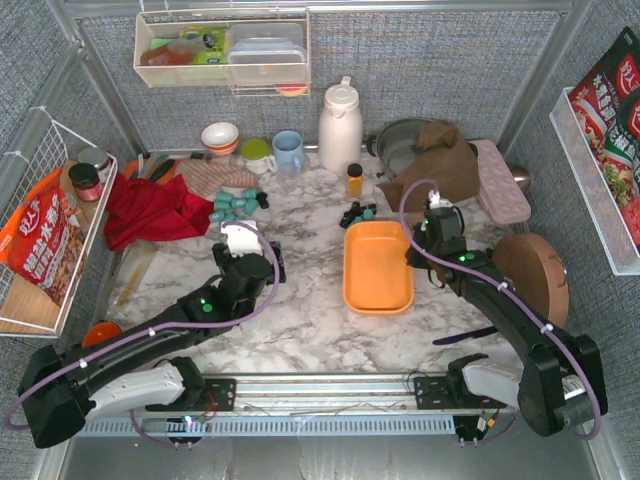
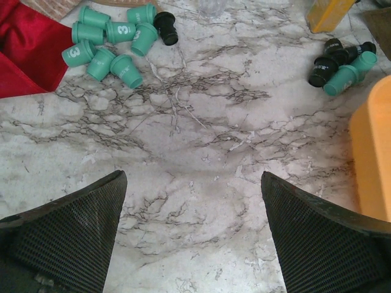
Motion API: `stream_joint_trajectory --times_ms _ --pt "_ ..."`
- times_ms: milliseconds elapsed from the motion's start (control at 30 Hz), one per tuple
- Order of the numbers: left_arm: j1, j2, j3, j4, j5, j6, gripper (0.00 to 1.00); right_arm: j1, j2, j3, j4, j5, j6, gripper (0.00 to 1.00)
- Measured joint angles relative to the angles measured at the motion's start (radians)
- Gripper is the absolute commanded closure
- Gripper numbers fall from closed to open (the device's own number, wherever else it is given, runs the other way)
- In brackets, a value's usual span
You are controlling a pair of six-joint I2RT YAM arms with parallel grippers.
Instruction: Mix the coffee capsules in the storage basket
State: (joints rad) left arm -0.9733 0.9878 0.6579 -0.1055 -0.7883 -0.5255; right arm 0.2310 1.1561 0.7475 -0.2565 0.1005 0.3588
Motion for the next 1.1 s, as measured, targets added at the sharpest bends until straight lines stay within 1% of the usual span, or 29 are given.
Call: stream_joint_trajectory --times_ms 133,267,467,600,767,1033,1100 --pt "0.004 0.016 0.000 0.011 -0.014 0.014 0.01 0.102 0.036 -0.005 0.093 -0.053 0.061 1.00" --pt "0.013 0.042 0.002 0.026 -0.022 0.021 0.01 0.209 0.145 0.030 0.198 -0.062 0.117 1.00" --pt "0.033 0.046 0.004 0.029 -0.025 0.025 0.01 0.274 0.358 0.134 0.343 -0.045 0.174 1.00" --pt "0.045 0.024 0.002 0.030 -0.025 0.029 0.01 0.297 0.459 0.202 0.393 -0.037 0.203 1.00" --pt "0.061 0.005 -0.010 0.029 -0.025 0.029 0.01 0.322 0.525 0.264 0.395 -0.002 0.232 1.00" --pt "0.076 0.004 -0.014 0.029 -0.024 0.039 0.01 0.338 0.560 0.309 0.352 0.026 0.252 1.00" --pt "0.078 0.004 -0.015 0.029 -0.024 0.040 0.01 0.339 0.563 0.311 0.333 0.025 0.252 0.95"
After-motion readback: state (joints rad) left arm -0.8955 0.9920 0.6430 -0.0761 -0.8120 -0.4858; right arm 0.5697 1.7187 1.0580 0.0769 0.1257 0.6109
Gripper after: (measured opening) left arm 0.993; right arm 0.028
